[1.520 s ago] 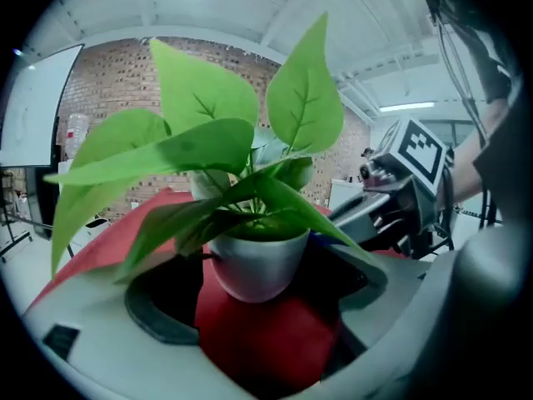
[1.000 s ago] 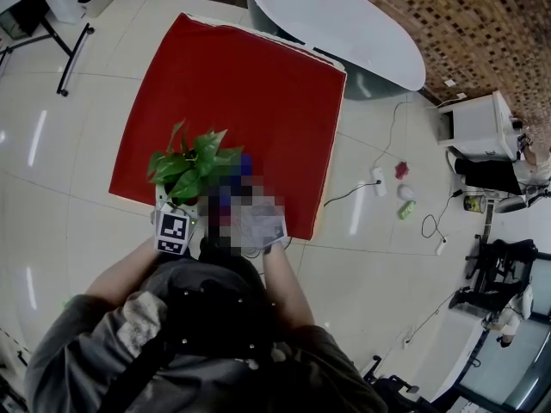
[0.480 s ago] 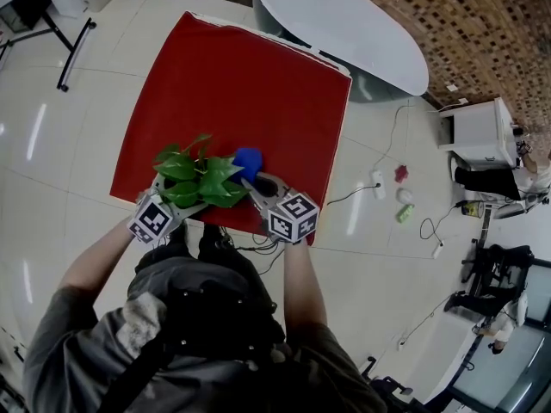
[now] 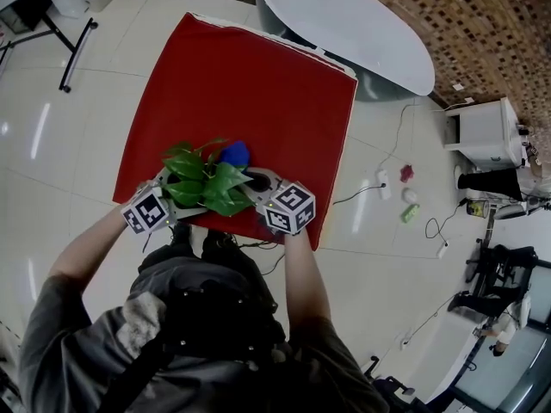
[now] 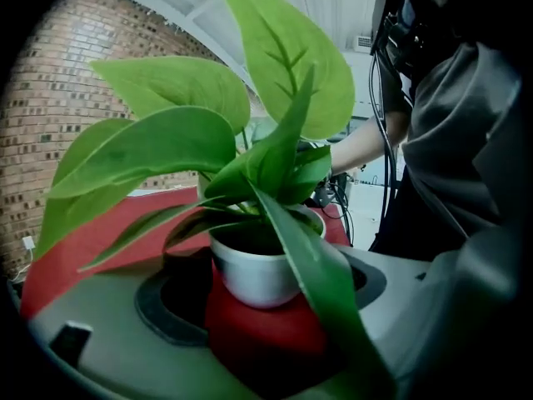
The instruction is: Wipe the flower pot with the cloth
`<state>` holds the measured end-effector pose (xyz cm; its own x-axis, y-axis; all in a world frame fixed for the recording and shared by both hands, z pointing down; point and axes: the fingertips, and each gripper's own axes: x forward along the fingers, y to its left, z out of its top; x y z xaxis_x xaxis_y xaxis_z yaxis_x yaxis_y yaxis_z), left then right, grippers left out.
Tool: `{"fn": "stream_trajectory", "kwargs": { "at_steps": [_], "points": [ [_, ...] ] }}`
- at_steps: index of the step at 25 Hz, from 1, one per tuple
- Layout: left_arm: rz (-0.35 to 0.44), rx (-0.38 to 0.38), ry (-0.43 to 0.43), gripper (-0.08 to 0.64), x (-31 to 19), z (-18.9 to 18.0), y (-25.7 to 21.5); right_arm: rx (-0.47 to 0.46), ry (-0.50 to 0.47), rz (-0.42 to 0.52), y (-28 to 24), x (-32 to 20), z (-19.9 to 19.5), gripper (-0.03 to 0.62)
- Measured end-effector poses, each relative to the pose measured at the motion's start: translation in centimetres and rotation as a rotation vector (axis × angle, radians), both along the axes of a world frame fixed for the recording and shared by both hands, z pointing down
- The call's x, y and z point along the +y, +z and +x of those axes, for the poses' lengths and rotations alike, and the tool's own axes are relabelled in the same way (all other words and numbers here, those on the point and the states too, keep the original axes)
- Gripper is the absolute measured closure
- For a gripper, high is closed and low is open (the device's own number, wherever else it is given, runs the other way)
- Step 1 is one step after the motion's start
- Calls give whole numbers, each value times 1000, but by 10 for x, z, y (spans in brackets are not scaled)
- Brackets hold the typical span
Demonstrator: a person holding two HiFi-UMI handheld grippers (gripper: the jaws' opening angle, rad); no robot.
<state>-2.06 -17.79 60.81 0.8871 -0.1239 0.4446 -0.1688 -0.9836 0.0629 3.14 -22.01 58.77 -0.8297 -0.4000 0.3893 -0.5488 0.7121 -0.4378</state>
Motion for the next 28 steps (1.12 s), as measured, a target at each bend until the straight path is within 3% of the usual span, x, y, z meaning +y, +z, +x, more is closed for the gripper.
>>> {"fn": "stream_trajectory", "kwargs": {
  "at_steps": [3,7,12,15,21,28],
  "points": [
    [12,-16,45,124,2,-3,4,8,0,-26,14,-3,-4,536],
    [22,-40,112,123,-2,-4,6,86,11,-37,37,-12,-8,537],
    [4,-28,63,111,0,-1,3,180,39,9,42,-11,-6,535],
    [9,-19,-36,105,0,-7,3,182,53,19,41,-8,-5,535],
    [-52,2,-413,105,18,-34,11,182,84,13,45,-5,2,535],
    [-19,10,-632,105,21,-14,7,180,121,24,43,-3,0,535]
  ]
}}
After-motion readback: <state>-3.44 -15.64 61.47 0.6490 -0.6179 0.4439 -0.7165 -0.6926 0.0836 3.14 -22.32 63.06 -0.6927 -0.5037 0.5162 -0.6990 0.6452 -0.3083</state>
